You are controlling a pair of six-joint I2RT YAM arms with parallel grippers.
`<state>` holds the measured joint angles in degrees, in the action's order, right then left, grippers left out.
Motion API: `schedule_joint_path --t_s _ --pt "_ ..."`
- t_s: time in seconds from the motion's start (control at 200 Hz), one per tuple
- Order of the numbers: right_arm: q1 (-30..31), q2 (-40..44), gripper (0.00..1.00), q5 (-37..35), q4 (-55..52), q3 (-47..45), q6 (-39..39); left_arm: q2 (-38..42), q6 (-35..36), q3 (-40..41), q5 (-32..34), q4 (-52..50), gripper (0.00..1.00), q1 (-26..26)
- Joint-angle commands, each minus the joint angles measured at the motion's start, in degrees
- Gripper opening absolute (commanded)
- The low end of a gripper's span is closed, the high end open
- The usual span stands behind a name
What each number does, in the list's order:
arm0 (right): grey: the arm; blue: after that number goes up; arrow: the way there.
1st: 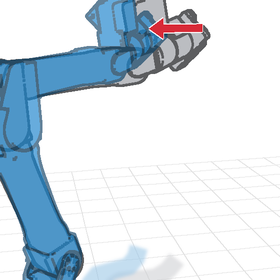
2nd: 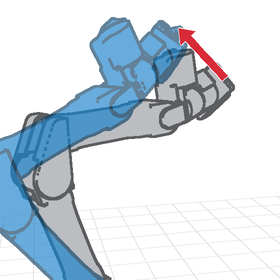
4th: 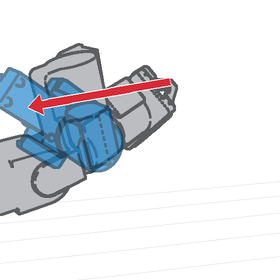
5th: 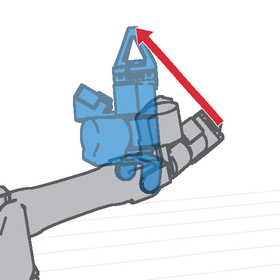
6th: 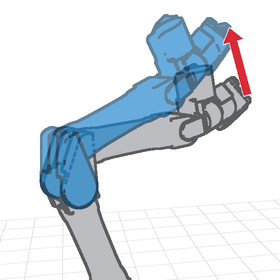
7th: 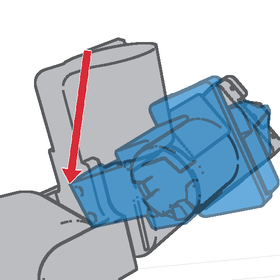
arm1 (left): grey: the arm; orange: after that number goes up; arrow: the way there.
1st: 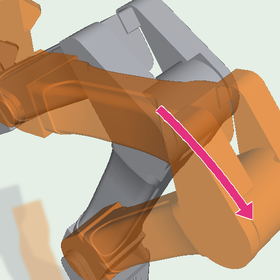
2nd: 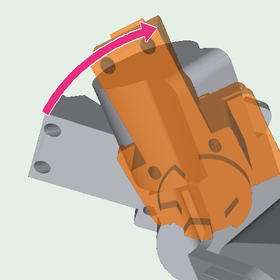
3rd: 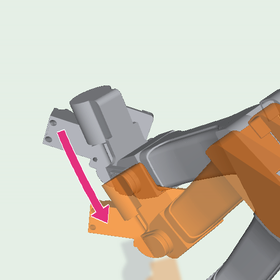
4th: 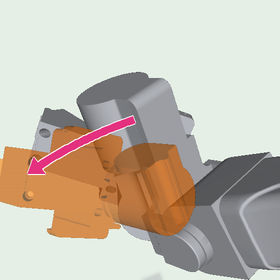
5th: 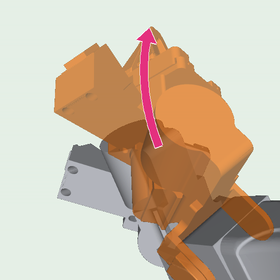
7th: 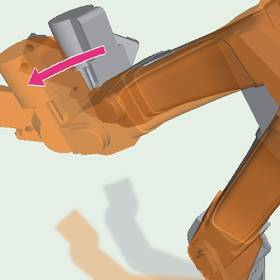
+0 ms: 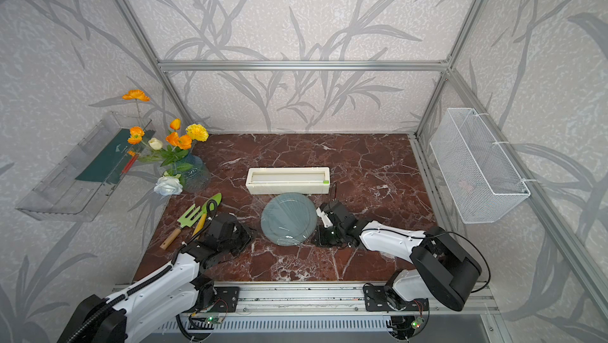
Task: Wrap the plate with plastic wrap
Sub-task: Cover the plate with plastic wrap.
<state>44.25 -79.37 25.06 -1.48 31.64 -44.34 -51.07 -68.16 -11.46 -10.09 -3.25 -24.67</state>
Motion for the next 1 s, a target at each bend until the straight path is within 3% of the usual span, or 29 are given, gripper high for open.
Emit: schedule_joint_path --t_s 0.0,0.24,0.455,0.565,0.995 --pt "0.49 -0.95 0.0 1.13 -0.11 0.53 -0.14 -1.91 -1.62 -0.81 4.0 2.57 0.31 -0.98" --pt "0.49 -1.48 0.0 1.37 0.41 0.62 -0.29 -9.71 -1.2 -2.28 4.54 7.13 0.3 -2.32" --pt "0.49 -1.92 0.0 1.5 0.98 0.29 -0.36 -14.23 -1.14 -3.98 6.22 5.43 0.14 -3.6" --pt "0.49 -2.04 0.0 1.62 1.47 0.09 -0.51 -12.94 -0.95 -4.71 8.07 2.84 0.0 -3.92" --pt "0.49 3.11 0.0 -1.19 -4.61 -1.51 1.88 -2.16 3.96 -8.23 11.05 -14.21 0.0 -4.93"
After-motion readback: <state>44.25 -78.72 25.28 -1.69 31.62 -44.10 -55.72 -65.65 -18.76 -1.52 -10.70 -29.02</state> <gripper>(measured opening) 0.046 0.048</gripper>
